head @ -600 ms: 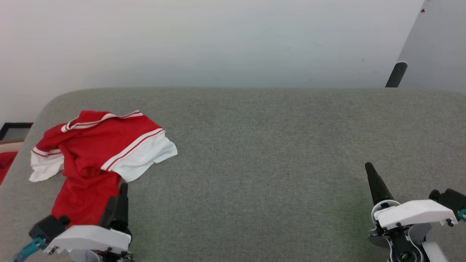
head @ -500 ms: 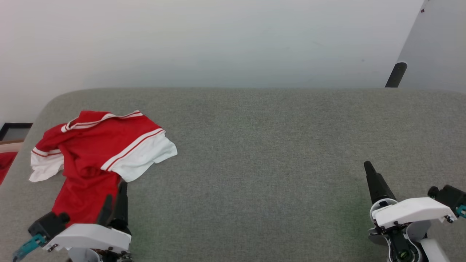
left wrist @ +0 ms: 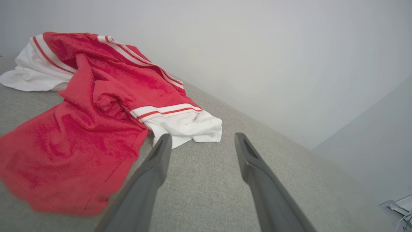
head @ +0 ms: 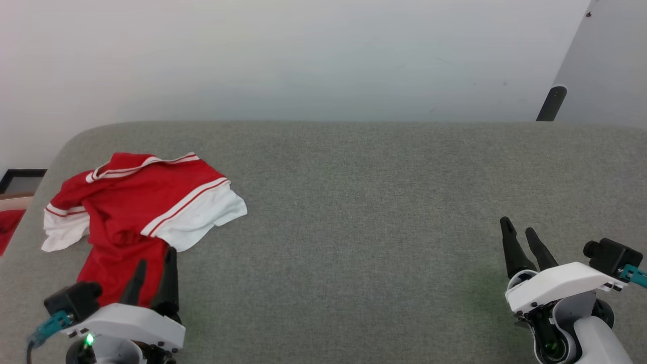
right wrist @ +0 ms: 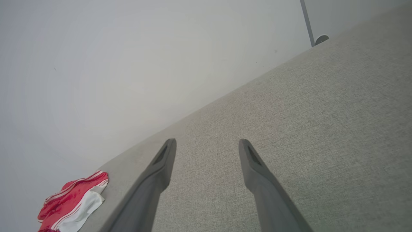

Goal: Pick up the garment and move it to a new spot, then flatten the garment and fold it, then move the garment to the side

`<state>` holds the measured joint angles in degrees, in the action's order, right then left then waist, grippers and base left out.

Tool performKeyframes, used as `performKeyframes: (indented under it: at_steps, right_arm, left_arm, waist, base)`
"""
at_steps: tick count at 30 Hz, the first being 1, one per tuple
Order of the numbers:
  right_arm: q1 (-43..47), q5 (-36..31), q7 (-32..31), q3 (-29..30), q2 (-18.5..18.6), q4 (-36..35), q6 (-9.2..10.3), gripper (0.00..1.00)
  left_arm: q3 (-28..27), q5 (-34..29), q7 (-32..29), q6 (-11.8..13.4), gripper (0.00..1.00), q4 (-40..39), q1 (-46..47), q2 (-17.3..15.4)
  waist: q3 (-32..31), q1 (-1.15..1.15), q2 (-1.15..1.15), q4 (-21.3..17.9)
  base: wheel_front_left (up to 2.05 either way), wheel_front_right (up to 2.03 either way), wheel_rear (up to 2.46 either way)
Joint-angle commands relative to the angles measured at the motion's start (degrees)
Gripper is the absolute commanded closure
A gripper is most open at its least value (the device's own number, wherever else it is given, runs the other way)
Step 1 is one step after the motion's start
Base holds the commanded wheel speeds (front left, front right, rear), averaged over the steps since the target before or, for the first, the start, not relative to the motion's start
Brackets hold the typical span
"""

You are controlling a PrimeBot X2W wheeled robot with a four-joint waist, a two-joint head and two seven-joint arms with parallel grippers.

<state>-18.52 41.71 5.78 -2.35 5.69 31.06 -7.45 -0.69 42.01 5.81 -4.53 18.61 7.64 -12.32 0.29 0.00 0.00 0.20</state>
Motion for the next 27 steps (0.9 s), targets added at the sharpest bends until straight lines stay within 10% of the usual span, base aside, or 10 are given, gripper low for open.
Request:
performKeyframes:
  at_steps: [1,27]
  right_arm:
    - [-1.65,-2.17,0.57,0.05,0.15,-0.03,-0.03,0.00]
    - [-3.65,-23.78,4.55,1.61,-0.64,0.60,-0.03,0.00]
  left_arm:
    - [0.03,-1.79,0.57,0.08,0.00,-0.85,1.35,-0.66]
    - [1.17,-18.33,4.53,-1.73,0.00,-3.19,0.28,-2.48]
  waist:
    - [0.00,0.00,0.00,0.01]
    - [-0.24,0.00,0.00,-0.16]
  base:
    - [0.00,0.00,0.00]
    - [0.00,0.00,0.00]
